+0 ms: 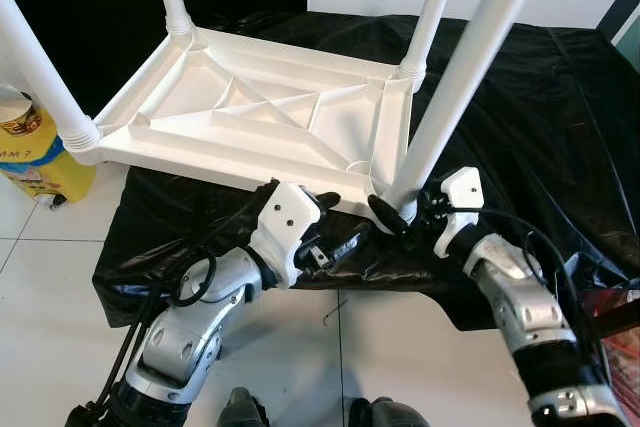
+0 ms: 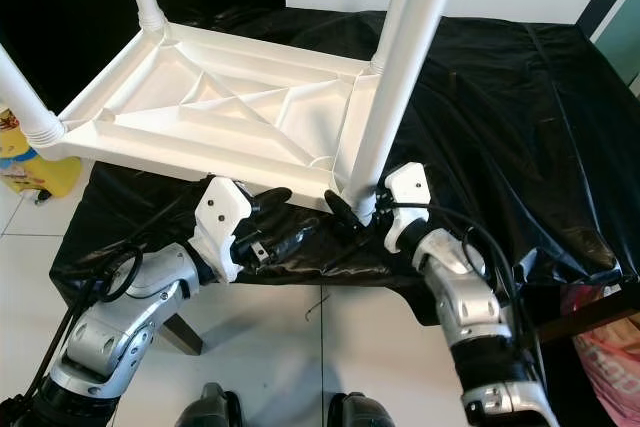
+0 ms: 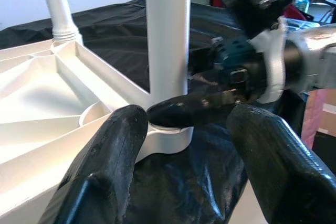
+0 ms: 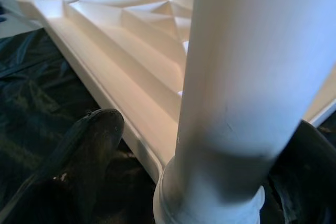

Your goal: Building children table

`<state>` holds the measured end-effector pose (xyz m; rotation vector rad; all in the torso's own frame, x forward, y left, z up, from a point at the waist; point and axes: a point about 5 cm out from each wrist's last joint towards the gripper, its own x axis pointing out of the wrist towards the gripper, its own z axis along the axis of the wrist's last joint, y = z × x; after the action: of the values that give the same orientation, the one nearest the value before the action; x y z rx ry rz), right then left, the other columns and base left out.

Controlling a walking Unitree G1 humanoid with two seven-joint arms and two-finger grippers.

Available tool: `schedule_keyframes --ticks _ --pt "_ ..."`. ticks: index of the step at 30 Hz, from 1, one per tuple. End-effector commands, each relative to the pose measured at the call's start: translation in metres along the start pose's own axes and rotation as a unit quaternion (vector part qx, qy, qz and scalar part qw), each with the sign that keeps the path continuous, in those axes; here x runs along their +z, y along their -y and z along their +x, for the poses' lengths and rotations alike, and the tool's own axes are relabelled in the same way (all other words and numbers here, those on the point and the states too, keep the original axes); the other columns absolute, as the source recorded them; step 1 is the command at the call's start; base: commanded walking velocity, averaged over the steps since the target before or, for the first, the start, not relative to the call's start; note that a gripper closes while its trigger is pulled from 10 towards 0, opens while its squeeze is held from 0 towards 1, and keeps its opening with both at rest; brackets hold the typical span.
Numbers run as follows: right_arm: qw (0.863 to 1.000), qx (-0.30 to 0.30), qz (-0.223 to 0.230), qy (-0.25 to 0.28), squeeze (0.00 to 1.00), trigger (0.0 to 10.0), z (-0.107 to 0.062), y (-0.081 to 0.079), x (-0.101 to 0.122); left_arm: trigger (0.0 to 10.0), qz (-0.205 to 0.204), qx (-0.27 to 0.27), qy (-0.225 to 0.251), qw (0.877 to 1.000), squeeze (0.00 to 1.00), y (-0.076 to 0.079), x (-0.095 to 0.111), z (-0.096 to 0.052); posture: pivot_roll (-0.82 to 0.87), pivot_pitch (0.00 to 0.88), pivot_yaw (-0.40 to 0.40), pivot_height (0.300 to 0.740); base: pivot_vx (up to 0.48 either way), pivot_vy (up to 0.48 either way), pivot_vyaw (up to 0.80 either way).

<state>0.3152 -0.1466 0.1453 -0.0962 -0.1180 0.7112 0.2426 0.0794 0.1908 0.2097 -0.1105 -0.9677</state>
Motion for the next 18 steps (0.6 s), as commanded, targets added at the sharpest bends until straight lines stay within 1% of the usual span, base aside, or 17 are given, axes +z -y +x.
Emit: schedule_keyframes --ticks 1,2,4,6,7,8,9,11,15,17,18 --pt "1.000 0.012 0.008 -0.012 0.00 10.0 -0.001 0.000 -0.007 10.0 -0.006 -0.054 -0.003 0.999 0.00 0.009 0.000 0.000 0.05 0.119 -0.053 0.740 0.000 0.000 0.00" --pt "1.000 0.018 0.007 -0.014 0.00 10.0 0.001 0.002 -0.007 10.0 -0.012 -0.063 -0.004 0.998 0.00 0.010 -0.001 -0.001 0.05 0.118 -0.056 0.740 0.000 0.000 0.00" --pt "1.000 0.018 0.007 -0.014 0.00 10.0 0.001 0.002 -0.007 10.0 -0.012 -0.063 -0.004 0.998 0.00 0.010 -0.001 -0.001 0.05 0.118 -0.056 0.740 0.000 0.000 0.00" --pt "1.000 0.023 0.005 -0.017 0.00 10.0 0.004 0.004 -0.007 10.0 -0.013 -0.073 -0.009 0.997 0.00 0.012 -0.002 -0.002 0.06 0.110 -0.068 0.740 0.000 0.000 0.00" --pt "0.999 0.030 0.002 -0.021 0.00 10.0 0.007 0.007 -0.008 10.0 -0.014 -0.087 -0.014 0.996 0.00 0.014 -0.003 -0.005 0.06 0.108 -0.078 0.740 0.000 0.000 0.00" --pt "0.999 0.030 0.002 -0.021 0.00 10.0 0.007 0.007 -0.008 10.0 -0.014 -0.087 -0.014 0.996 0.00 0.014 -0.003 -0.005 0.06 0.108 -0.078 0.740 0.000 0.000 0.00" --pt "0.999 0.035 -0.002 -0.024 0.00 10.0 0.012 0.009 -0.008 10.0 -0.009 -0.097 -0.023 0.995 0.00 0.015 -0.008 -0.007 0.06 0.104 -0.088 0.740 0.000 0.000 0.00" --pt "0.999 0.041 -0.004 -0.026 0.00 10.0 0.015 0.011 -0.008 10.0 -0.005 -0.101 -0.029 0.994 0.00 0.016 -0.010 -0.008 0.06 0.104 -0.089 0.740 0.000 0.000 0.00" --pt "0.999 0.041 -0.004 -0.026 0.00 10.0 0.015 0.011 -0.008 10.0 -0.005 -0.101 -0.029 0.994 0.00 0.016 -0.010 -0.008 0.06 0.104 -0.089 0.740 0.000 0.000 0.00" --pt "0.999 0.041 -0.008 -0.023 0.00 10.0 0.027 0.011 -0.007 10.0 -0.009 -0.099 -0.027 0.995 0.00 0.016 -0.011 -0.006 0.08 0.096 -0.087 0.740 0.000 0.000 0.00" --pt "0.999 0.041 -0.011 -0.022 0.00 9.4 0.032 0.009 -0.007 10.0 -0.012 -0.098 -0.026 0.995 0.00 0.017 -0.010 -0.005 0.08 0.094 -0.086 0.740 0.000 0.000 0.00"
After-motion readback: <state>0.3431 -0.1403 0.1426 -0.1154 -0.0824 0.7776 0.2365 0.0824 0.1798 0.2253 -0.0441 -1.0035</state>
